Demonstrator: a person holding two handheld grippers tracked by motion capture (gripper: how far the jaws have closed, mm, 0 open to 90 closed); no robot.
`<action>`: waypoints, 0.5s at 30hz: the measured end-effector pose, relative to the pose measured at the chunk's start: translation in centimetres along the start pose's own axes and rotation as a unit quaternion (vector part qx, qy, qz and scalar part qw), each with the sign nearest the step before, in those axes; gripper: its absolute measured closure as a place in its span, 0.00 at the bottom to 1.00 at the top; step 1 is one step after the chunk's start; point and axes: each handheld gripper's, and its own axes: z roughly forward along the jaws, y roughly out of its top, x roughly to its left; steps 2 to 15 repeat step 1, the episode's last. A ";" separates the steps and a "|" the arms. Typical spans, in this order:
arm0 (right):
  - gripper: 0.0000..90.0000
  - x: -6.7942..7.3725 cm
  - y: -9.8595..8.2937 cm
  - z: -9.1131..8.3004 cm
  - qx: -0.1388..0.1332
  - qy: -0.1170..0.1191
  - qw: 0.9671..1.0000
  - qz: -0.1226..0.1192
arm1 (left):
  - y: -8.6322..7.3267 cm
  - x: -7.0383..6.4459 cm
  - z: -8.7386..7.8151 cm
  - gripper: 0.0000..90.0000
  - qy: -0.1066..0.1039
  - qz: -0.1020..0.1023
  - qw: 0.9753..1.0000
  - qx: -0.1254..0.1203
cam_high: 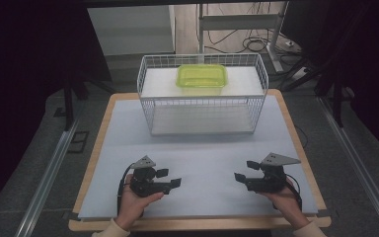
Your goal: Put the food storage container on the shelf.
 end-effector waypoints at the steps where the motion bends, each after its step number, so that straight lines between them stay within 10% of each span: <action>1: 0.27 0.0 -0.1 0.0 -0.003 -0.001 1.000 -0.004 | -0.2 0.1 0.1 0.32 0.006 0.000 1.000 0.000; 15: 0.27 0.0 -0.1 0.0 -0.003 -0.001 1.000 -0.004 | -0.2 0.1 0.1 0.32 0.006 0.000 1.000 0.000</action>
